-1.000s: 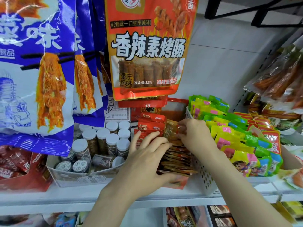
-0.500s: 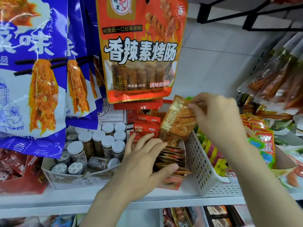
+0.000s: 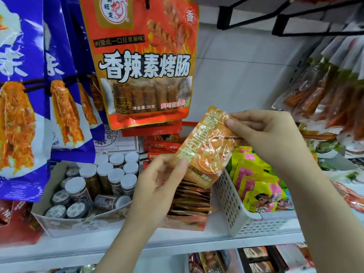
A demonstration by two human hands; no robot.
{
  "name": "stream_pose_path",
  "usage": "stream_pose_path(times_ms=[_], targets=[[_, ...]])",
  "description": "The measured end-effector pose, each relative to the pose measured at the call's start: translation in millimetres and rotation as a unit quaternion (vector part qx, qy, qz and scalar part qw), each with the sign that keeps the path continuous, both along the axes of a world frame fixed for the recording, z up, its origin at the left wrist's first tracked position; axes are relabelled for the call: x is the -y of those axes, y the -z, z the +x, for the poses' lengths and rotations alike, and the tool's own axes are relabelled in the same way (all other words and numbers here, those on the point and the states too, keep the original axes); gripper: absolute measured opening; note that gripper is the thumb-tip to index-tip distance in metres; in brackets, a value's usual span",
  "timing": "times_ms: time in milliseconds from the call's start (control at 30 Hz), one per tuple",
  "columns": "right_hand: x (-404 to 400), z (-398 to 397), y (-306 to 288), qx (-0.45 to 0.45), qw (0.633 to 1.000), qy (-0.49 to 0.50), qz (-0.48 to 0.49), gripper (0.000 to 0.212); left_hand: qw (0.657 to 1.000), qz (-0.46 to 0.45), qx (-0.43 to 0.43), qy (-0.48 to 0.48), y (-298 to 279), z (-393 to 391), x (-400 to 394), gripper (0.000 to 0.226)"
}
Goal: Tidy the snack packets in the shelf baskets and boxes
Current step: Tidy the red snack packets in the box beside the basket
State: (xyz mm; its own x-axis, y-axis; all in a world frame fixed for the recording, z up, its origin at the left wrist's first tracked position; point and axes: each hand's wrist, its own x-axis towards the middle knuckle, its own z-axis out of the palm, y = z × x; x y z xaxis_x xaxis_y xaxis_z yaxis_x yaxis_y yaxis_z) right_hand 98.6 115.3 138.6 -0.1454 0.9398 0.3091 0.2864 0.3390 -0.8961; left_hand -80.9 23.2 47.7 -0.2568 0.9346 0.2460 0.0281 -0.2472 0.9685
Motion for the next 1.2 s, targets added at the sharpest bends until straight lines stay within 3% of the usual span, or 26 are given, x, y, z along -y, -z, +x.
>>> stream_pose_path(times_ms=[100, 200, 300, 767, 833, 900, 967, 1067, 1133, 1200], targets=[[2.7, 1.2, -2.8, -0.022, 0.999, -0.029, -0.014, 0.009, 0.994, -0.016, 0.093, 0.059, -6.1, 0.7, 3.2, 0.026], [7.6, 0.6, -2.1, -0.054, 0.996, -0.055, -0.046, 0.012, 0.998, 0.005, 0.032, 0.051, -6.2, 3.3, 4.2, 0.017], [10.8, -2.1, 0.7, -0.089, 0.984, -0.109, -0.109, 0.021, 0.999, 0.011, 0.028, 0.024, -3.0, 3.5, 4.6, 0.016], [6.4, 1.4, 2.6, -0.120, 0.977, -0.114, -0.136, 0.037, 0.996, -0.008, 0.011, 0.091, -2.6, -1.9, 9.0, 0.022], [7.4, -0.1, 3.0, -0.158, 0.965, -0.144, -0.150, 0.038, 0.980, -0.037, 0.145, 0.133, -4.4, -3.7, 6.6, 0.038], [11.3, -4.3, 4.2, -0.196, 0.943, -0.203, -0.173, 0.032, 0.922, -0.075, 0.308, 0.221, -10.5, -5.1, 8.3, 0.063], [15.8, -10.7, 7.4, -0.212, 0.921, -0.266, -0.188, 0.027, 0.881, -0.091, 0.361, 0.292, -12.4, -5.1, 11.0, 0.070], [19.2, -18.7, 11.8, -0.203, 0.913, -0.308, -0.175, 0.029, 0.866, -0.098, 0.383, 0.306, -9.1, -3.4, 10.8, 0.052], [17.6, -19.0, 11.0, -0.190, 0.927, -0.275, -0.168, 0.037, 0.886, -0.112, 0.368, 0.258, -10.5, -2.9, 9.6, 0.041], [15.4, -16.1, 10.2, -0.181, 0.934, -0.249, -0.182, 0.037, 0.932, -0.123, 0.302, 0.158, -11.0, -3.6, 7.1, 0.034]])
